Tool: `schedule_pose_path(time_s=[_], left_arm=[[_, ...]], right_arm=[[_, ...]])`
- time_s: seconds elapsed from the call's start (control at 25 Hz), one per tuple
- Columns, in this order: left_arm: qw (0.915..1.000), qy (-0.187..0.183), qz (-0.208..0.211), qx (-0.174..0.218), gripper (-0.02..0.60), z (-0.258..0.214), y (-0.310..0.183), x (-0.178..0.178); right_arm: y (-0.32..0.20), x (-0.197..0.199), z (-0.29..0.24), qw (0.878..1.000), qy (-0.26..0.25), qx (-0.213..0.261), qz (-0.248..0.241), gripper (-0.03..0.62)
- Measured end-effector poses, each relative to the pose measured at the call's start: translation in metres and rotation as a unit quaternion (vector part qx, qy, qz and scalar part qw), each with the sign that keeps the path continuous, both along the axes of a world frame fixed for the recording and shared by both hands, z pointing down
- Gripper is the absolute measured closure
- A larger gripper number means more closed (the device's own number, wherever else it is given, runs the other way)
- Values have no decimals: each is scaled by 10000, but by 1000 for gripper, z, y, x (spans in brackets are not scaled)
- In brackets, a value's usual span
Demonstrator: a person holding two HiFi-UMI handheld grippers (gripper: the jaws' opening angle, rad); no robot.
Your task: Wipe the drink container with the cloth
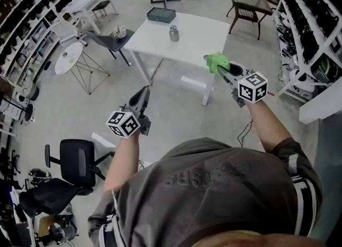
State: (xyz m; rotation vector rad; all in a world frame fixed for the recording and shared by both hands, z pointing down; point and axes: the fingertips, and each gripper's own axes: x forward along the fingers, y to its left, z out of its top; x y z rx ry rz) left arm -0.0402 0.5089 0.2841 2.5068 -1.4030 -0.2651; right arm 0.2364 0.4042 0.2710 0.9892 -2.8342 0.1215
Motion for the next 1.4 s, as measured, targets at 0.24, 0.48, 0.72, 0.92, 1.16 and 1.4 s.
schedule_pose_path(time_s=[0.24,0.48,0.72,0.92,1.16,1.4], left_arm=[[10000,1,-10,39,583,-1,-2,0],[10000,0,-44,42,583,-2,-10,8],[9999,-10,-121,25,583,-1,-13,24],[9996,-27,-286,44,583,4,-17,47],[9986,73,-511,61,583,4,-21,60],[9982,102,-581,-56,583,20,-38,57]], right_arm=[[-3,-2,-1,10000,-29,25,-2,500],[-11,2,-2,10000,-43,27,-60,500],[-17,14,-7,9998,-139,-50,-141,499],[-26,36,-8,9994,-223,-12,-272,497],[-36,48,-9,9985,-192,29,-521,497],[-63,44,1,9981,-194,-32,-590,497]])
